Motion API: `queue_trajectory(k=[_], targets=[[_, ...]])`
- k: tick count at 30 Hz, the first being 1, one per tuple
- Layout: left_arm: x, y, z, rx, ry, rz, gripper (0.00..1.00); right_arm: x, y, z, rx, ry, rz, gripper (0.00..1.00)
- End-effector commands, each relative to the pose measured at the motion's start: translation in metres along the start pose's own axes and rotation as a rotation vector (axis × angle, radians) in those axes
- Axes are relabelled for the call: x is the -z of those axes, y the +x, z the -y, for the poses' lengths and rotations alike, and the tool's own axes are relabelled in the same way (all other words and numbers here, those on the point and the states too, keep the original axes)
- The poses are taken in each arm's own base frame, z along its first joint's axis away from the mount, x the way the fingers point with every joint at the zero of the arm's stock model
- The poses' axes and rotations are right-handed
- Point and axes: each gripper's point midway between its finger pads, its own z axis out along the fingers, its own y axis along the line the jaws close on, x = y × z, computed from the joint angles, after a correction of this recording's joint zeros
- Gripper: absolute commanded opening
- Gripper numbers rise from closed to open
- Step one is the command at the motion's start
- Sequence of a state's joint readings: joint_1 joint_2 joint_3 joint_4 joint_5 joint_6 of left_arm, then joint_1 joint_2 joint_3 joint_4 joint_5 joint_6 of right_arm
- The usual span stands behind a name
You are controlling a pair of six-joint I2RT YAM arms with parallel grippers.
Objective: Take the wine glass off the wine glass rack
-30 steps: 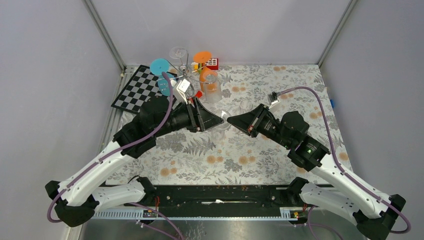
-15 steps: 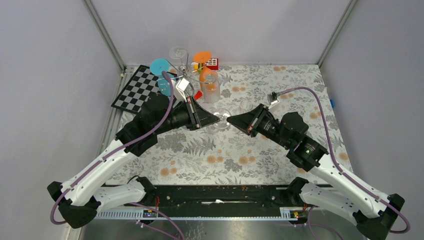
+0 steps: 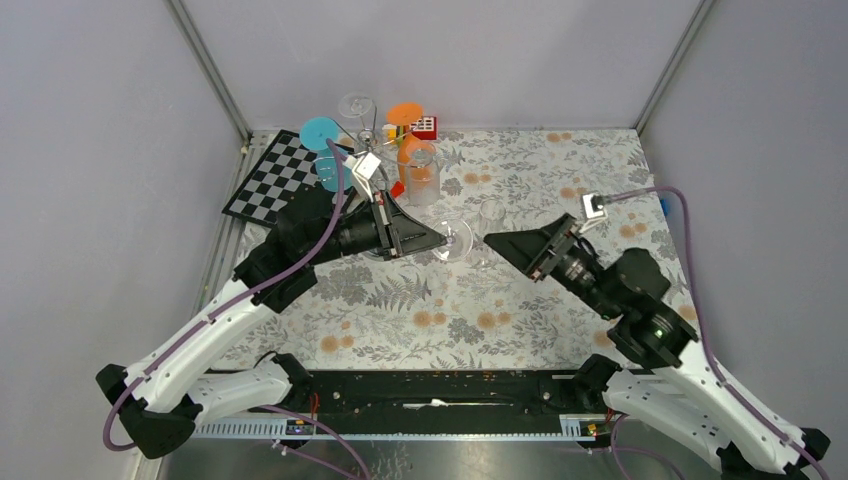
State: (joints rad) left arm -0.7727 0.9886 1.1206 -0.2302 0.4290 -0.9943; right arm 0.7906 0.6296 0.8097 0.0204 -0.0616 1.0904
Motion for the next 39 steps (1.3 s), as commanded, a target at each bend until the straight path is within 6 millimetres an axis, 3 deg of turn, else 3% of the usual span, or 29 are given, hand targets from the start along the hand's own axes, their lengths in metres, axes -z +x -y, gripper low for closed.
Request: queue_trajectory(k=[1,5,10,12,16,20,29,34,39], targets=[[0.017,-0.007,0.052,-0.013,0.207,0.015,0.0,0.019,-0.019,0.001,0.198,0.011,0.093,0.78],[0.024,-0.005,0.067,0.05,0.264,-0.007,0.0,0.033,-0.019,-0.007,0.524,-0.103,0.104,0.65],[0.028,-0.003,0.084,0.165,0.387,-0.052,0.0,0.035,0.0,-0.024,0.829,-0.29,0.038,0.73],[0.032,-0.004,0.09,0.186,0.439,-0.047,0.0,0.03,-0.007,-0.022,0.863,-0.228,0.016,0.73],[0.041,-0.008,0.092,0.192,0.505,-0.002,0.0,0.035,-0.025,-0.04,0.852,-0.213,0.085,0.79],[0.044,-0.011,0.089,0.251,0.544,0.003,0.0,0.043,-0.002,-0.056,0.948,-0.364,-0.013,0.85],[0.046,-0.01,0.095,0.265,0.548,-0.027,0.0,0.029,0.029,0.02,1.277,-0.239,-0.402,0.87],[0.044,-0.004,0.093,0.249,0.494,-0.077,0.0,0.014,0.025,0.032,1.375,-0.243,-0.373,0.89],[0.049,-0.003,0.1,0.212,0.491,-0.083,0.0,0.005,0.041,0.042,1.371,-0.29,-0.464,0.87]])
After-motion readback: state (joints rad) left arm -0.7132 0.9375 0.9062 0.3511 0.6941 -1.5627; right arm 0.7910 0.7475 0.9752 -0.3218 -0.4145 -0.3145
